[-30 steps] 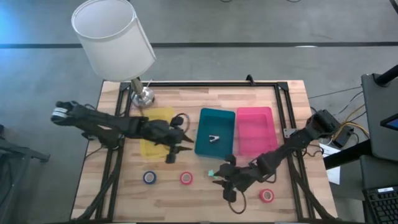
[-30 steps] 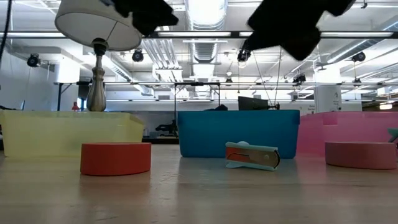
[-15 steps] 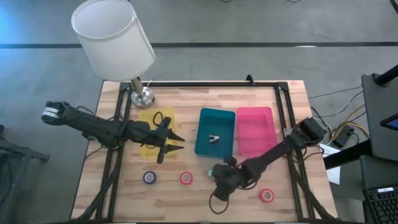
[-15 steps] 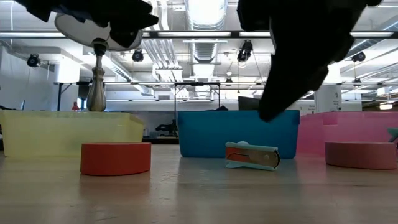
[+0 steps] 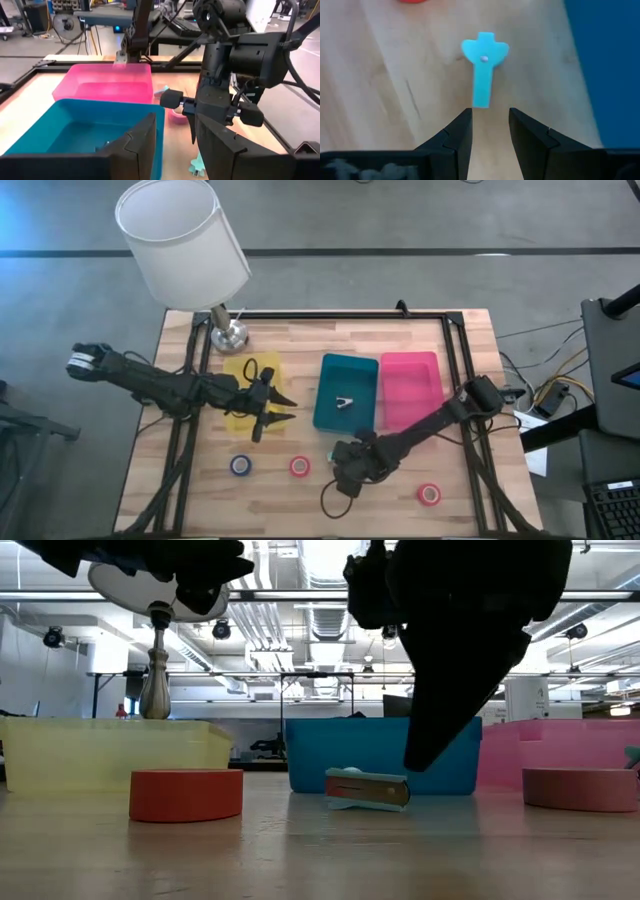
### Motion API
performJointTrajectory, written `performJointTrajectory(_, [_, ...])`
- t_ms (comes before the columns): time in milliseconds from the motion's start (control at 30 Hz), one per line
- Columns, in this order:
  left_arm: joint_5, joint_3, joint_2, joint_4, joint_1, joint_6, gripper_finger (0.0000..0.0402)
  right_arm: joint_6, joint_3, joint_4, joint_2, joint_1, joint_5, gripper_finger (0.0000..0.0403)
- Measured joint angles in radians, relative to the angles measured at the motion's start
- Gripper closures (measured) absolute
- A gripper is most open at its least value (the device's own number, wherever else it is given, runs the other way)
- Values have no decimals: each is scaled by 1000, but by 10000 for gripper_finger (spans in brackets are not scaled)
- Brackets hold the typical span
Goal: Pick and place Stapler, Stapler remover, tape
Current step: Put the left light blue staple remover into the blue bin
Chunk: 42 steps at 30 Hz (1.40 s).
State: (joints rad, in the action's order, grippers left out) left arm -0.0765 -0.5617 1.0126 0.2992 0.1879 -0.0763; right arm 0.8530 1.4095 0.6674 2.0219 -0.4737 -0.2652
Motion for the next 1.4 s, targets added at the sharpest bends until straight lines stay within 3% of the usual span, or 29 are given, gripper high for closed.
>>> performJointTrajectory(467, [1,2,2,-1,0,-3,259,-98,-24,-133,-3,33,-7,280])
performJointTrajectory(867, [4,2,2,-1,0,-3,261,-100,-38,-176,16,44,2,280])
performJointTrajectory(1067, [3,2,2,-2,0,-3,261,-196,-24,-181,62,51,38,280])
performJointTrajectory(1400, [2,12,2,-48,0,-2,261,-172,-28,-180,40,56,64,286])
